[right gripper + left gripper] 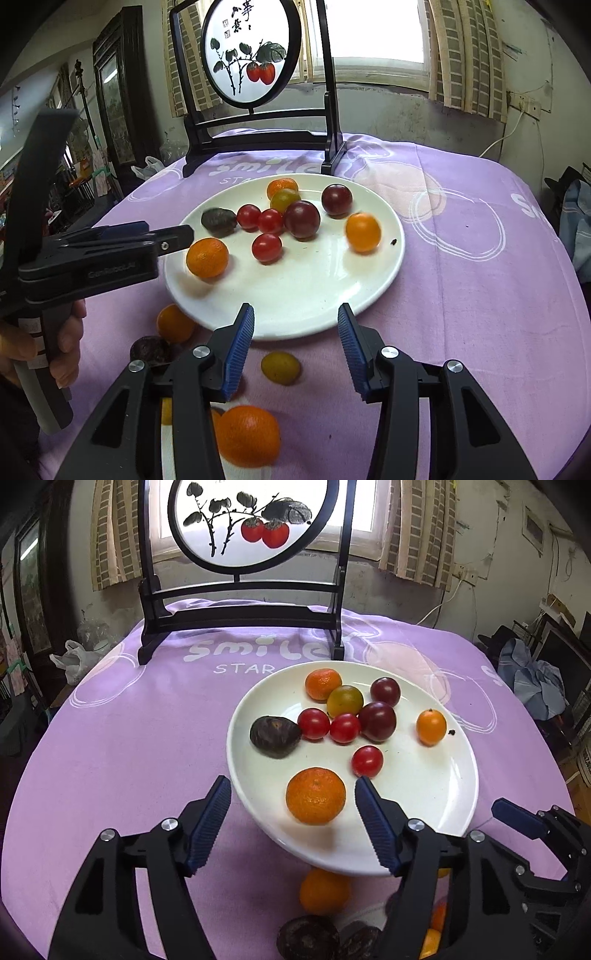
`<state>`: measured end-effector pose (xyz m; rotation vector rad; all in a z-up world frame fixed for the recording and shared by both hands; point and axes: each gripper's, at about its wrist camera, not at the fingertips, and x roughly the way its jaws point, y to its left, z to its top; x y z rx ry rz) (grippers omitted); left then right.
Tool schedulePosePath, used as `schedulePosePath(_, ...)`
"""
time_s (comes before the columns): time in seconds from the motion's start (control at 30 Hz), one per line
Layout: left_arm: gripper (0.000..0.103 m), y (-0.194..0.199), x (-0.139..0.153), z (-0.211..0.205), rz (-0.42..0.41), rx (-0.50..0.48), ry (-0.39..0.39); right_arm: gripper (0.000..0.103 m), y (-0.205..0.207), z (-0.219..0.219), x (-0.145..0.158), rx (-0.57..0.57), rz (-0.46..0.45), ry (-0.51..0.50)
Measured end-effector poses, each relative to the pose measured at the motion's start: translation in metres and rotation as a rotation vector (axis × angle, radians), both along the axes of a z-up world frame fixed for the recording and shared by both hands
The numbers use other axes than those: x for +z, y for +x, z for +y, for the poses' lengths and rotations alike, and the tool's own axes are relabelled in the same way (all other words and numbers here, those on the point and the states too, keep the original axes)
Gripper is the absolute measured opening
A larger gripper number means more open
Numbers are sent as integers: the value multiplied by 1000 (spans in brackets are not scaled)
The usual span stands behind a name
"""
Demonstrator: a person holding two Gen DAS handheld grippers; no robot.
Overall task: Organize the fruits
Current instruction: 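Grasp a mandarin with the right tool while the left tool grasps another dark brown fruit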
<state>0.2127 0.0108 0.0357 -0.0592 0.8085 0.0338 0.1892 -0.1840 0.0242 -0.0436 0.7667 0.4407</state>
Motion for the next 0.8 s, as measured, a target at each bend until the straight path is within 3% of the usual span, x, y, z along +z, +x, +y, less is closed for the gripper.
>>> schedulePosePath(0.23, 75, -40, 2, -5, -17, -32, 16, 49, -21, -13, -1, -5, 8, 18)
schedulePosePath(0.37, 86, -62, 1, -5, -51, -29, 75, 59, -38, -18, -5, -3, 10, 8)
schedulePosePath(0.8, 88, -94, -24, 24, -13, -2, 30, 60, -87, -15, -25, 82, 33, -94)
